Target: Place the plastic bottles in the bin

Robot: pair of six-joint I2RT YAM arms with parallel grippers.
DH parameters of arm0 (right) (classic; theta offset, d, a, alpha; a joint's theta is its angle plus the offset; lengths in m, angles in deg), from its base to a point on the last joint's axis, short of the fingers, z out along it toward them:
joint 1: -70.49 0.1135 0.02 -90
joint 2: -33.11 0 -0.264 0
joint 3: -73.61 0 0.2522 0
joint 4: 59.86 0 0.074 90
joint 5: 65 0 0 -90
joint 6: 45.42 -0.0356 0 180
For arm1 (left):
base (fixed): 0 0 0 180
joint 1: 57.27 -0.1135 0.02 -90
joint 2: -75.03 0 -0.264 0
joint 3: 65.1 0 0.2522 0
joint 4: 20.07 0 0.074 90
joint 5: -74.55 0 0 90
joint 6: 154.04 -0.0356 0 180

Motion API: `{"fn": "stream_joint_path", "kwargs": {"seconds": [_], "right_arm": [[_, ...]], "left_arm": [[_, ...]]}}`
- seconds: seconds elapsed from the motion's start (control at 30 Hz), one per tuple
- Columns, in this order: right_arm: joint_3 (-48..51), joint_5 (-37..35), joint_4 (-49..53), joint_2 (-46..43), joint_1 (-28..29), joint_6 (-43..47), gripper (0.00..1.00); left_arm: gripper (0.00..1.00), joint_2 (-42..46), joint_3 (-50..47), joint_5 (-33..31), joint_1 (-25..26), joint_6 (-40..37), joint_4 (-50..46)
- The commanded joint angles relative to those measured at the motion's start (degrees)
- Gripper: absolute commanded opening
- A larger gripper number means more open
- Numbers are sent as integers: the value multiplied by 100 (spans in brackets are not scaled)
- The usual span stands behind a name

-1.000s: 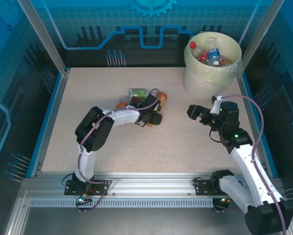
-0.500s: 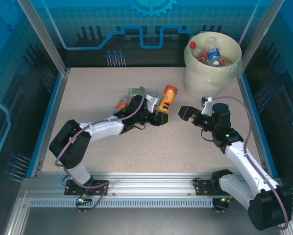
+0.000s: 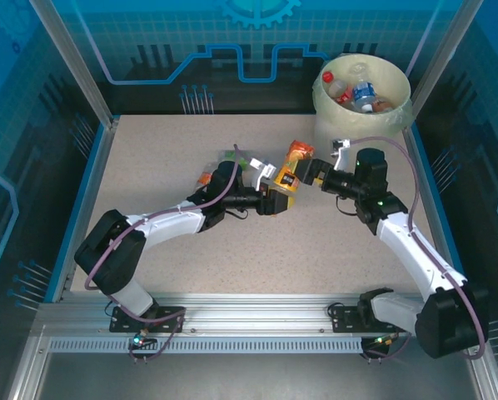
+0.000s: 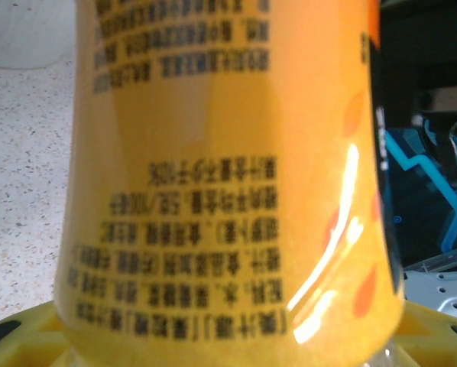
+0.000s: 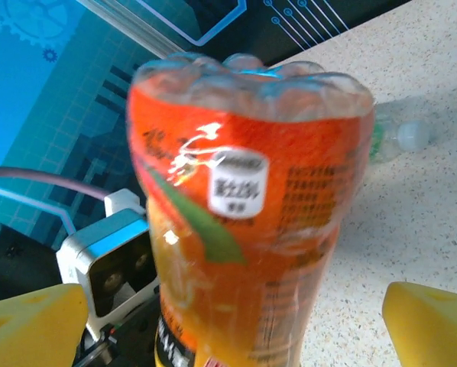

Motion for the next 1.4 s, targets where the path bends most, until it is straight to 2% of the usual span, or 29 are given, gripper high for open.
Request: {"fn": "stream_joint_path", "kwargs": {"seconds": [0.0, 0.07, 0.13, 0.2, 0.3, 0.5, 0.63, 0.77, 0.9, 1.07, 1.13, 1.37], "right_arm": [[-455, -627, 318, 172, 71, 156, 100], [-519, -556, 167, 320, 26, 55, 100], [-635, -68, -172, 552, -54, -146, 100], [-933, 290, -46, 761, -65, -35, 99], [-1309, 390, 431, 958, 18, 348, 92], [-1450, 305, 721, 1009, 24, 637, 73], [-1478, 303, 797, 994, 18, 724, 65], [-1478, 271, 828, 1010, 30, 764, 58], [-1497, -23, 861, 978, 44, 817, 54], [-1574, -567, 770, 885, 28, 870, 49], [-1751, -746, 742, 904, -19, 889, 47], [-2386, -1293, 539, 1015, -196, 1015, 45]], "left_arm": [[41, 88, -33, 327, 39, 41, 404], [41, 63, 7, 388, 39, 34, 404], [42, 11, 83, 454, 39, -69, 287], [42, -9, 148, 479, 38, -184, 111], [43, 0, 205, 521, 39, -265, -23], [43, 1, 231, 533, 38, -248, -22], [46, -6, 236, 529, 39, -197, -8], [48, -35, 378, 478, 38, -249, -379], [63, 15, 439, 148, 21, -263, -645], [90, 165, 539, -143, -14, -215, -869], [99, 315, 512, -288, -30, -219, -875], [99, 1118, 93, -1057, -100, -298, -808]]}}
